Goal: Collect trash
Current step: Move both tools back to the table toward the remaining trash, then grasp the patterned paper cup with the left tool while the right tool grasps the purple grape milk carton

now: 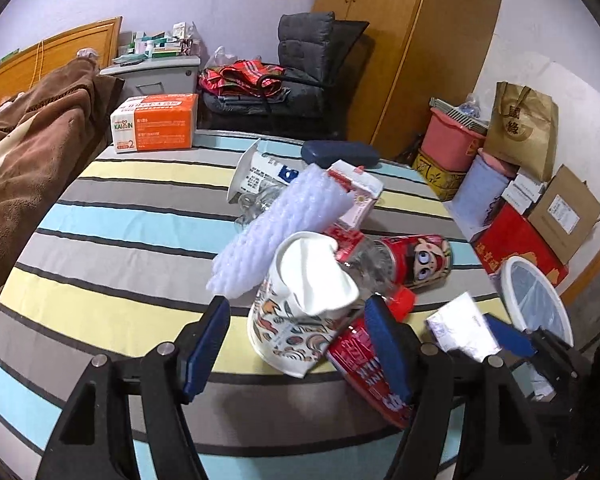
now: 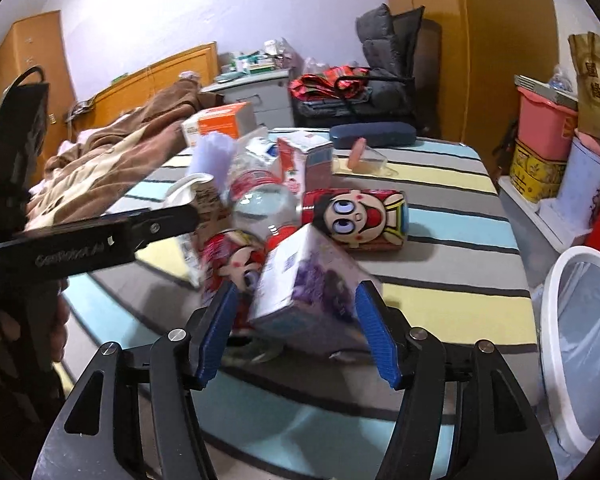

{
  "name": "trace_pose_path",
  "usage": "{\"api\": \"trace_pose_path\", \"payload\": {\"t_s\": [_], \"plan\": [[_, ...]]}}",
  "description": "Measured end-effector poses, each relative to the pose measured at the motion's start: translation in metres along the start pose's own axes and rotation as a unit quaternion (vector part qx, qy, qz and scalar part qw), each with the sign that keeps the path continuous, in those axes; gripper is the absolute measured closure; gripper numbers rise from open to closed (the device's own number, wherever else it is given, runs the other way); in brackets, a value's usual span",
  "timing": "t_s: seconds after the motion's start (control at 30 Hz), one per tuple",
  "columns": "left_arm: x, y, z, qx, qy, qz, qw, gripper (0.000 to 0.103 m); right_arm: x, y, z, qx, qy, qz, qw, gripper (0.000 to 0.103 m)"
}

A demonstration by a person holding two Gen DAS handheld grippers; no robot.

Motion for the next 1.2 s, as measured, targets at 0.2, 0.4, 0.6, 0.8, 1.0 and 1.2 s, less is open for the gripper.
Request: {"api": "trace_pose_path", "payload": {"t_s": [0.2,0.4,0.6,0.8,1.0,1.2], "plan": [[0.004,0.005,0.015,-0.013,0.008,0.004,0.9999,0.032,0.022,0.001,0.001,-0.008,0.044,0.007,0.999,0.04],[0.008,0.005,0.021,-0.014,0.017,-0.001,0.9998,0.033,0.04,0.001,-0.002,-0.011,0.064,0.017,0.998,0.04],[0.008,0.002,0.022,-0.007,0.014,0.0,0.9999,0.048,0.048,0.001,-0.005,-0.011,0.062,0.033,0.997,0.04],[0.008,0.002,0.021,-0.006,0.019,-0.007,0.9998,0.049,0.046,0.004,-0.012,-0.011,0.049,0.017,0.999,0.041],[0.013,0.004,0.015,-0.006,0.031,-0.011,0.9994,0.049,0.046,0.011,-0.022,-0.027,0.031,0.017,0.999,0.041],[0.018,0.01,0.008,-0.01,0.043,-0.01,0.999,0.049,0.057,0.026,-0.033,-0.051,0.043,0.034,0.997,0.041]]}}
Point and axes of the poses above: each gripper's, at about its wrist camera, not at the fingertips, and z roughly the way its jaws point, x to its right, y to its underside, the point moved 10 cm from there along z, roughly the way its jaws point, and after that the axes turned 15 degrees about x, right-handed, at the moved point
